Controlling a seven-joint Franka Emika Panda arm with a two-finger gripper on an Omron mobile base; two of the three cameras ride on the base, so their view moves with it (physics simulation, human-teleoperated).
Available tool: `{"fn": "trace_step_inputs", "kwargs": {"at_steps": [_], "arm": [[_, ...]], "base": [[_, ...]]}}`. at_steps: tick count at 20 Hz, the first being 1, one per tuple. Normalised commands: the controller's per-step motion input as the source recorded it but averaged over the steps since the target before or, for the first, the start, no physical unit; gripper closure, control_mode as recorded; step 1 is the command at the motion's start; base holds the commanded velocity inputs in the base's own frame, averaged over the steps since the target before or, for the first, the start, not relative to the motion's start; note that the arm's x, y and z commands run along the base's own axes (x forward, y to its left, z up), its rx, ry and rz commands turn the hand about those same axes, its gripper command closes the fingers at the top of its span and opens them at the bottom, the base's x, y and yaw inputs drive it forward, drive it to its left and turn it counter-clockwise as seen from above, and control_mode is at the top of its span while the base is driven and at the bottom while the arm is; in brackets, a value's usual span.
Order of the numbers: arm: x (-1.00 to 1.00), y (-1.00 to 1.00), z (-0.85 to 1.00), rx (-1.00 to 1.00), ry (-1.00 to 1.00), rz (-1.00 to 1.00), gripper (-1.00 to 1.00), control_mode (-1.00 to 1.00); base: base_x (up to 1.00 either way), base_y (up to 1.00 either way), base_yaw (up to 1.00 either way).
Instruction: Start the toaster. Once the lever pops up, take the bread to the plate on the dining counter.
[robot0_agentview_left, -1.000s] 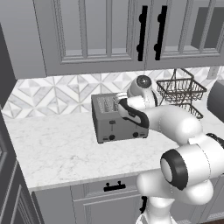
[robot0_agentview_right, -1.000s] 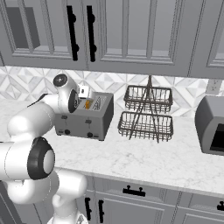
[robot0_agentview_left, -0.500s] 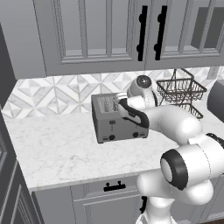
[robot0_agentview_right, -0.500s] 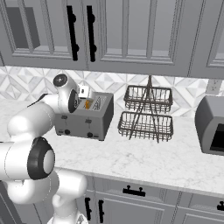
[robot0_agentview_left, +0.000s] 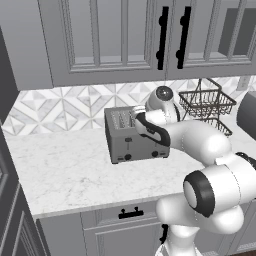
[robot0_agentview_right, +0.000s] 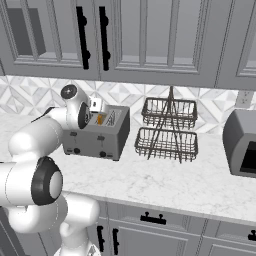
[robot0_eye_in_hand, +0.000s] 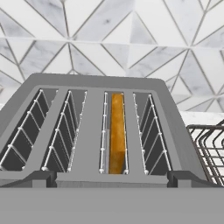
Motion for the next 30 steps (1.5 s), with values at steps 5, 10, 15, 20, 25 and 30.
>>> {"fn": "trace_step_inputs", "kwargs": {"at_steps": [5,10,15,20,25,30], "arm": [[0.00,0.00,0.00,0.00,0.00,0.00,-1.00,-1.00],[0.00,0.00,0.00,0.00,0.00,0.00,-1.00,-1.00],[0.00,0.00,0.00,0.00,0.00,0.00,-1.00,-1.00],[0.00,0.00,0.00,0.00,0.00,0.00,-1.00,-1.00],[0.00,0.00,0.00,0.00,0.00,0.00,-1.00,-1.00],[0.00,0.00,0.00,0.00,0.00,0.00,-1.00,-1.00]], "base": [[0.00,0.00,0.00],[0.00,0.00,0.00],[0.00,0.00,0.00],[0.00,0.00,0.00],[0.00,0.00,0.00],[0.00,0.00,0.00]]}}
